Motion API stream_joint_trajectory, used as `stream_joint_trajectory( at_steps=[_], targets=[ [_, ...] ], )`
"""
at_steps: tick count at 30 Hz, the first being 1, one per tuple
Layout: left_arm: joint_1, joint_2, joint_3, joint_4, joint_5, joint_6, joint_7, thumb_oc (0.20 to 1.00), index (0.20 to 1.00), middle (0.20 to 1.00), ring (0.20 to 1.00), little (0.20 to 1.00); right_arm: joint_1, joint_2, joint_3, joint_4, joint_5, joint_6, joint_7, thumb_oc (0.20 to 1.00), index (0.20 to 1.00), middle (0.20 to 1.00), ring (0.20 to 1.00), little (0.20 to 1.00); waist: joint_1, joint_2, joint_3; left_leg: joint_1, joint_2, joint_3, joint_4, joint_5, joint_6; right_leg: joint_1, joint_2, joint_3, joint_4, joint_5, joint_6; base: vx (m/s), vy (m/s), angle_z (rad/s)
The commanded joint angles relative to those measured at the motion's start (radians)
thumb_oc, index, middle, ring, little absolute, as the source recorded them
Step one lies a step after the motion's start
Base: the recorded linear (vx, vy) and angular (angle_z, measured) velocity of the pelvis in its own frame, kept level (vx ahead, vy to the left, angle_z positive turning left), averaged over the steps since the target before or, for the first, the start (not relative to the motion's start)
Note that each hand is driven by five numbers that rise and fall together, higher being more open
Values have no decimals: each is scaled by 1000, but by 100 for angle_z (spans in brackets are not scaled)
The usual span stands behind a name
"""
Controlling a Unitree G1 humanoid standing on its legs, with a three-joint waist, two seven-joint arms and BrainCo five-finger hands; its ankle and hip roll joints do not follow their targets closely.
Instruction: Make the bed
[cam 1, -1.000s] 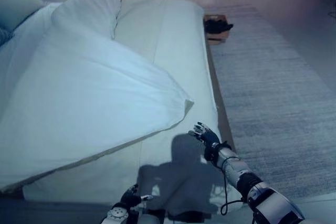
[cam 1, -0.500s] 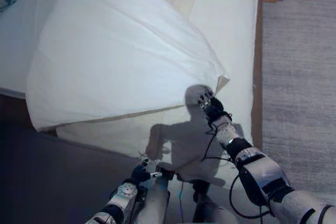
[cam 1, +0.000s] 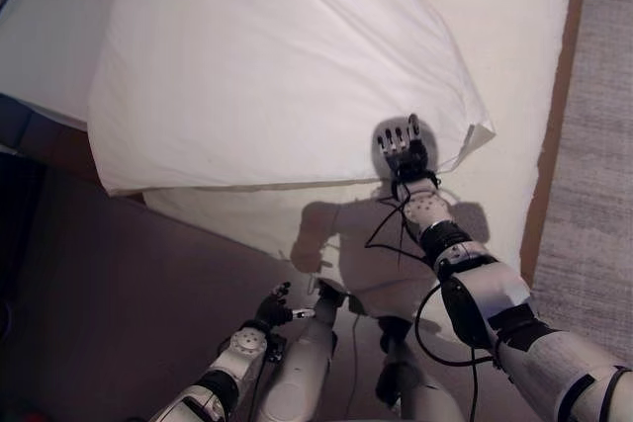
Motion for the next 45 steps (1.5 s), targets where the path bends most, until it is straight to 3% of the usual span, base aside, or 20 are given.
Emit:
stream_joint_trajectory(
  at_steps=[1,3,8,10,13,22,33,45],
  targets=[
    [-58,7,-49,-7,-38,-12,13,1000,1000,1000,1000,1000,-58,-9,-14,-39,5,-50,-25,1000,1000,1000,1000,1000,29,-30,7,-21,-54,65,64,-7,72,-48,-101,98,94,47,62,0,0,0],
    [-69,0,-58,-2,-50,-5,26,1000,1000,1000,1000,1000,-92,3,-25,-23,-21,-99,-113,1000,1000,1000,1000,1000,29,-31,14,-30,-53,66,63,-4,70,-55,-101,97,93,49,61,2,9,2],
    [-74,-10,-57,3,-63,-5,36,1000,1000,1000,1000,1000,-61,33,21,-108,-108,-136,-190,1000,1000,1000,1000,1000,13,-41,20,-31,-53,65,62,0,69,-57,-99,96,94,47,60,1,26,10],
    [-71,-13,-53,5,-68,-8,43,1000,1000,1000,1000,1000,-12,56,56,-189,-143,-159,-215,1000,1000,1000,1000,1000,-2,-50,24,-31,-51,69,64,-1,70,-57,-99,100,97,46,60,-12,24,-1],
    [-56,-20,-28,8,-64,-13,52,1000,1000,1000,1000,1000,138,46,161,-411,-316,-168,-251,1000,1000,1000,1000,1000,-43,-73,37,-28,-46,88,67,-2,72,-62,-95,121,100,56,60,-24,48,-1],
    [-31,-34,3,-12,-81,-21,75,1000,1000,1000,1000,1000,376,66,192,-509,-469,-204,-356,1000,1000,1000,1000,1000,-100,-87,47,-11,-31,123,52,1,76,-74,-88,166,93,80,65,-34,40,-15],
    [-26,-41,-10,3,-86,-36,67,1000,1000,1000,1000,1000,385,116,247,-299,-366,-118,-233,1000,1000,1000,1000,1000,-103,-85,45,-4,-23,146,54,-2,83,-90,-78,204,90,92,62,-26,-4,-17],
    [-23,-17,-32,-24,-76,-31,62,1000,1000,1000,1000,1000,162,63,208,-204,-248,-47,-73,1000,1000,1000,1000,1000,-46,-60,43,-38,-37,115,68,3,80,-95,-80,177,82,87,62,10,-21,3]
  ],
)
